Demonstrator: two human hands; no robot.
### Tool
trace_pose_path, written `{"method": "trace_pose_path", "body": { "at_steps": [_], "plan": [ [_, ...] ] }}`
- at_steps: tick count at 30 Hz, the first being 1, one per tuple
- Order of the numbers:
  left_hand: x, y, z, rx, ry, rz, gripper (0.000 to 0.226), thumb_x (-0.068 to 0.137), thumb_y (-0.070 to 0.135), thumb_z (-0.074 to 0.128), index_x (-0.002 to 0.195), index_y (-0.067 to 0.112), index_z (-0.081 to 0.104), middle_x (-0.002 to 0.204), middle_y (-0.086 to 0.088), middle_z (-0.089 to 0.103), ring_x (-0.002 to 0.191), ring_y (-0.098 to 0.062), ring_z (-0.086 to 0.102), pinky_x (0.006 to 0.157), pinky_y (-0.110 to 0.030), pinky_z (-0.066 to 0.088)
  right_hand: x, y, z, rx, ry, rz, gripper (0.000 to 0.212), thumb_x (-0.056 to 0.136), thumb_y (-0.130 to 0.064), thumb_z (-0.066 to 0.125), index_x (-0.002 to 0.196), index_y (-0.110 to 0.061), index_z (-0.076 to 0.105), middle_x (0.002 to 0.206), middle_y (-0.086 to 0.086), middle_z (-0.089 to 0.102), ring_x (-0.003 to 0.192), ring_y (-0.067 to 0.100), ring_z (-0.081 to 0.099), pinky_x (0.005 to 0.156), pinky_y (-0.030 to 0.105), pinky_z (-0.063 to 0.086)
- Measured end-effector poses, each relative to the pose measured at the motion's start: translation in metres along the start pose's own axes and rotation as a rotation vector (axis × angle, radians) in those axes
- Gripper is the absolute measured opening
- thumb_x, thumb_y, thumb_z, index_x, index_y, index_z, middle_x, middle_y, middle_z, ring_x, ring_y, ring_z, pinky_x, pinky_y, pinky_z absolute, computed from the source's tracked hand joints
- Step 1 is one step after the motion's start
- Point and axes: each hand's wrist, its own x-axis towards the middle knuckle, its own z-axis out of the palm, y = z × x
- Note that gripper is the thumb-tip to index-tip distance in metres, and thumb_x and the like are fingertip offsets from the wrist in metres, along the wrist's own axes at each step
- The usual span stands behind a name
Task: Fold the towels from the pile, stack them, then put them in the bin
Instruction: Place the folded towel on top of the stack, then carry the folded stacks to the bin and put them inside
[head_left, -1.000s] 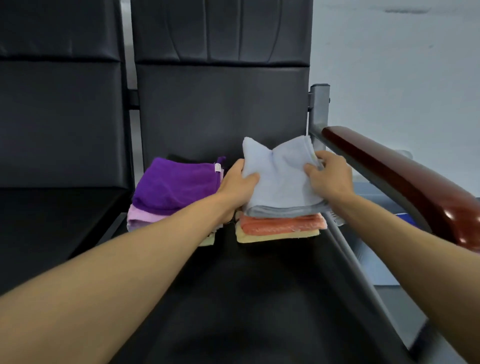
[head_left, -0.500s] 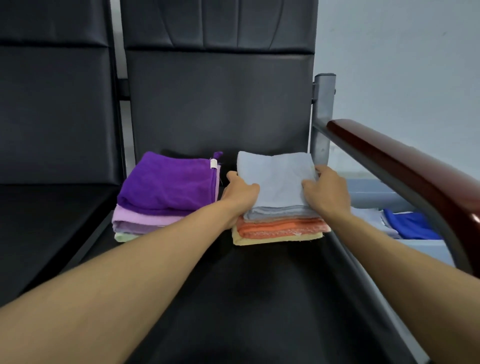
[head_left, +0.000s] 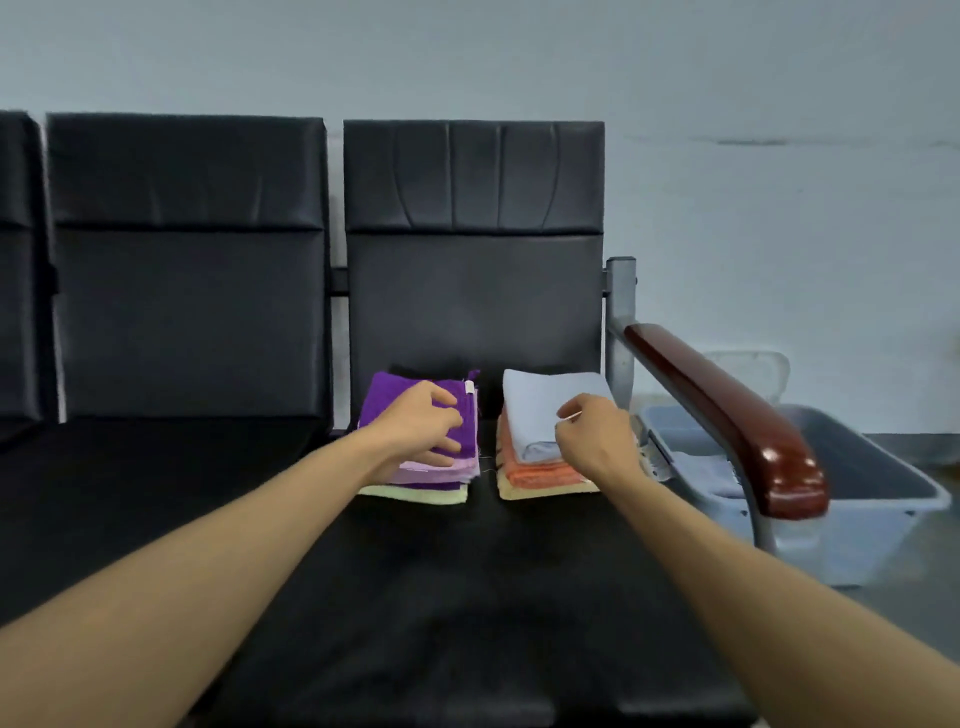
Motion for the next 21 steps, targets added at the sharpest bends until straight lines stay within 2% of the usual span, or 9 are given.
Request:
{"method": "trace_pose_path", "body": {
  "at_steps": [3, 6, 8, 11, 14, 16, 21],
  "plan": [
    [-0.033, 0.013, -0.027, 0.105, 0.035, 0.082, 0.022, 0.095, 0.01, 0.051, 0.116, 0.016, 0.052, 0.108, -0.007, 0.06, 0.093, -0.02, 0.067, 0.079, -0.037, 0.06, -0.023, -0.03, -0.017, 0.026, -0.087, -0.033, 0.028, 0.086, -0.009, 0.05, 0.109, -0.009, 0.066, 0.104, 0.01, 0.069, 0.09, 0.026, 0.068, 0.084, 0.038, 0.055],
    [-0.05, 0.02, -0.05, 0.233, 0.073, 0.138, 0.019, 0.094, 0.012, 0.051, 0.112, 0.018, 0.055, 0.105, -0.005, 0.061, 0.091, -0.017, 0.067, 0.078, -0.034, 0.059, -0.038, -0.056, -0.027, 0.056, -0.157, -0.083, 0.03, 0.086, -0.01, 0.053, 0.113, -0.009, 0.064, 0.108, 0.01, 0.069, 0.097, 0.027, 0.067, 0.089, 0.042, 0.054],
    [-0.05, 0.019, -0.066, 0.348, 0.077, 0.152, 0.018, 0.094, 0.015, 0.052, 0.11, 0.021, 0.057, 0.103, -0.002, 0.062, 0.09, -0.016, 0.067, 0.081, -0.034, 0.057, -0.038, -0.068, -0.025, 0.077, -0.204, -0.111, 0.029, 0.086, -0.009, 0.053, 0.113, -0.007, 0.063, 0.104, 0.013, 0.07, 0.092, 0.028, 0.068, 0.086, 0.043, 0.056],
    [-0.031, 0.014, -0.084, 0.467, 0.116, 0.155, 0.014, 0.092, 0.016, 0.054, 0.103, 0.024, 0.06, 0.098, 0.002, 0.063, 0.087, -0.014, 0.065, 0.073, -0.026, 0.051, -0.023, -0.077, -0.009, 0.052, -0.216, -0.16, 0.023, 0.089, -0.009, 0.053, 0.108, -0.005, 0.065, 0.094, 0.01, 0.07, 0.083, 0.024, 0.068, 0.08, 0.036, 0.057],
    [0.0, 0.001, -0.091, 0.457, 0.158, 0.158, 0.015, 0.092, 0.016, 0.054, 0.104, 0.021, 0.062, 0.095, 0.005, 0.061, 0.083, -0.008, 0.059, 0.064, -0.017, 0.042, 0.004, -0.075, 0.021, 0.027, -0.175, -0.186, 0.02, 0.09, -0.011, 0.053, 0.103, -0.008, 0.069, 0.093, 0.005, 0.072, 0.085, 0.017, 0.066, 0.072, 0.025, 0.05],
    [0.025, -0.011, -0.09, 0.395, 0.197, 0.159, 0.015, 0.093, 0.017, 0.055, 0.105, 0.02, 0.063, 0.093, 0.006, 0.061, 0.082, -0.005, 0.057, 0.063, -0.014, 0.04, 0.025, -0.071, 0.038, 0.031, -0.144, -0.186, 0.02, 0.09, -0.015, 0.054, 0.1, -0.009, 0.07, 0.092, 0.003, 0.072, 0.087, 0.017, 0.066, 0.074, 0.025, 0.05],
    [0.104, -0.064, -0.093, 0.19, 0.355, 0.085, 0.014, 0.092, 0.024, 0.058, 0.104, 0.019, 0.063, 0.098, 0.002, 0.063, 0.091, -0.013, 0.059, 0.075, -0.027, 0.042, 0.095, -0.063, 0.103, 0.065, -0.083, -0.185, 0.021, 0.089, -0.028, 0.06, 0.099, -0.012, 0.07, 0.091, 0.003, 0.072, 0.088, 0.018, 0.066, 0.08, 0.031, 0.052]
  ]
}}
